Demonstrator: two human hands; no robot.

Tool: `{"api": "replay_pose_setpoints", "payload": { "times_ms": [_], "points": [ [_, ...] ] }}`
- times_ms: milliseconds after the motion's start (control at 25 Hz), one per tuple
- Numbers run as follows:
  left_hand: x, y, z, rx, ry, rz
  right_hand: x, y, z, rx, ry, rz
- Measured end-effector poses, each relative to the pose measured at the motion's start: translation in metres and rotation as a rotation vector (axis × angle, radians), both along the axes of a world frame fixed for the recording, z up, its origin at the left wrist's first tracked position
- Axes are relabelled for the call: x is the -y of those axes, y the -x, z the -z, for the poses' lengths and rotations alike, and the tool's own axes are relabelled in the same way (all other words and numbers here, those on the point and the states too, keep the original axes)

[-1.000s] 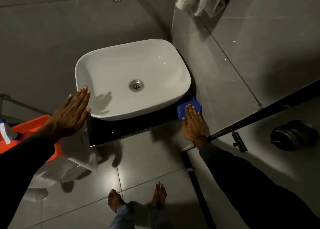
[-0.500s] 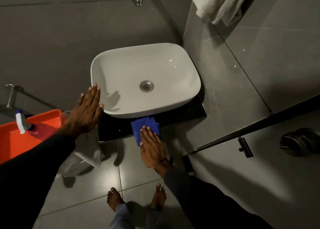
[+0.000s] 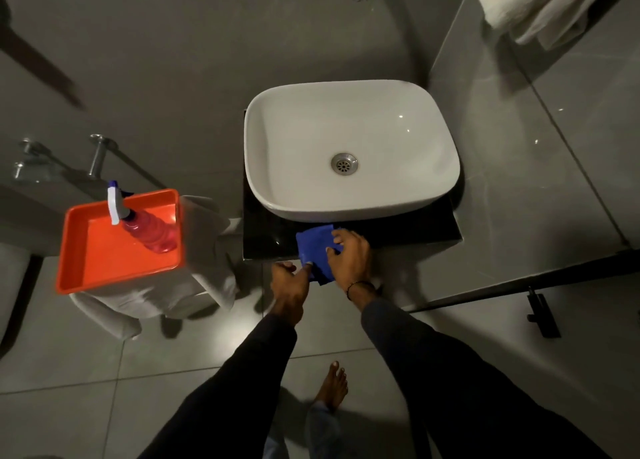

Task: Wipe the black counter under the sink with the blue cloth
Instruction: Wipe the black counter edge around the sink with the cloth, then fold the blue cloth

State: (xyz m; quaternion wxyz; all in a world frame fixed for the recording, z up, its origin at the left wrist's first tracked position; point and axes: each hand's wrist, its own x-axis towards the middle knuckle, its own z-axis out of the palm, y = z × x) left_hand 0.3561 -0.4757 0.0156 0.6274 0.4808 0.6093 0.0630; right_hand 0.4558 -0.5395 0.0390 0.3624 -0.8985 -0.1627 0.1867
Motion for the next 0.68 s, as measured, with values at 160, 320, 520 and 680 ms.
{"api": "replay_pose_setpoints", "payload": {
  "times_ms": [160, 320, 520, 680],
  "points": [
    [0.002, -0.002, 0.0, 0.094, 0.127, 0.026, 0.003, -0.016, -0.001, -0.166, 0.061, 0.171],
    [-0.013, 0.023, -0.017, 0.141, 0.234, 0.125, 0.01, -0.008, -0.005, -0.467, 0.012, 0.228],
    [-0.055, 0.084, -0.042, 0.088, 0.231, 0.073, -0.022, 0.043, -0.019, -0.715, 0.0, 0.127],
    [-0.116, 0.148, -0.055, -0.02, 0.128, -0.008, -0.092, 0.101, -0.028, -0.712, 0.02, 0.009]
  ]
}}
